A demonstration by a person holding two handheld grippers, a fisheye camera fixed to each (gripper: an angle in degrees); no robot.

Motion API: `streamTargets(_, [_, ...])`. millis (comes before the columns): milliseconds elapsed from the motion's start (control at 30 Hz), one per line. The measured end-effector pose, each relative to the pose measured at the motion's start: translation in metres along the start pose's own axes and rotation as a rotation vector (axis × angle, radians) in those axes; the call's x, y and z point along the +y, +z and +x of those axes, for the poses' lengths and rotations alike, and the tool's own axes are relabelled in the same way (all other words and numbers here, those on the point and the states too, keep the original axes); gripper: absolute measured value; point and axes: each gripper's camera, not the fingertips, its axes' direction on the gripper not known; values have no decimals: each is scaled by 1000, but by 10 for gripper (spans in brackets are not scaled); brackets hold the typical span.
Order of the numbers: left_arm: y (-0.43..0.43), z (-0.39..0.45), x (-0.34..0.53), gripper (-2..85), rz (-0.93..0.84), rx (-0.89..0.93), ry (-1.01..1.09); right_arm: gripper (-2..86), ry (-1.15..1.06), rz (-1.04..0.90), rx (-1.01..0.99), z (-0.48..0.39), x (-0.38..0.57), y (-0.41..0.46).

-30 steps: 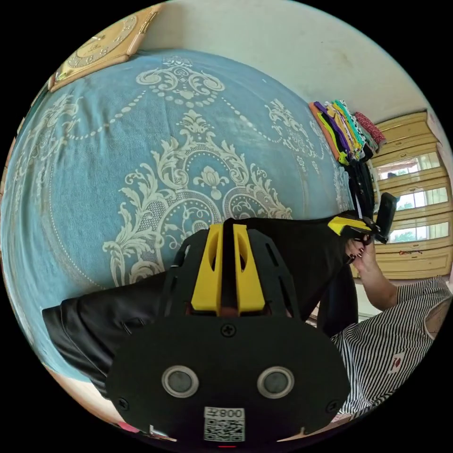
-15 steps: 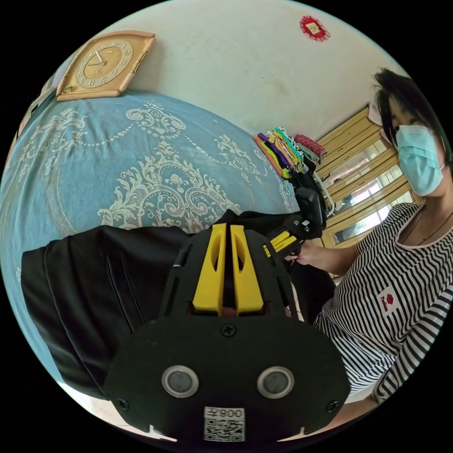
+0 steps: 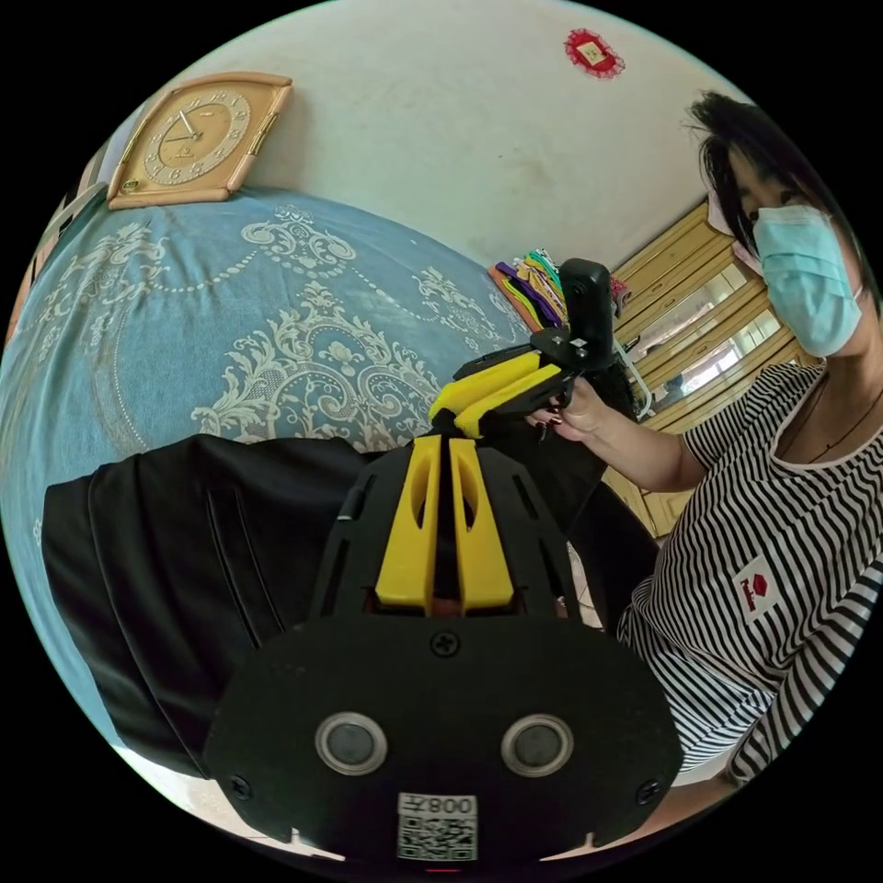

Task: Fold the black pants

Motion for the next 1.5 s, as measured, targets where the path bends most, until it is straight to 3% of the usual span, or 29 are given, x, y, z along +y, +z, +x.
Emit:
streamTargets(267, [12, -13, 58, 3, 92, -11, -26, 6, 22, -16, 112, 19, -45, -2])
streamTargets(500, [71, -35, 102, 5, -127, -202, -120, 4, 190, -51, 73, 67, -51, 24])
streamTargets(633, [43, -36, 134, 13, -30, -233, -161, 3, 266, -20, 20, 83, -50, 31])
streamTargets(800, [-53, -70, 193, 57, 207, -510, -387, 3, 274, -28, 21, 87, -54, 38])
streamTargets(900, [-85, -99, 223, 69, 240, -601, -512, 3, 289, -15, 8, 90, -54, 37])
streamTargets(1100, [-82, -135, 254, 19, 150, -427, -611, 3, 299, 5, 9, 91, -53, 34])
streamTargets(1300, [-102, -110, 279, 4, 250, -530, -586, 2, 343, 42, -9, 100, -47, 23])
streamTargets(1500, [-95, -120, 294, 3, 265, -499, -639, 2, 460, 59, -123, 128, -36, 35])
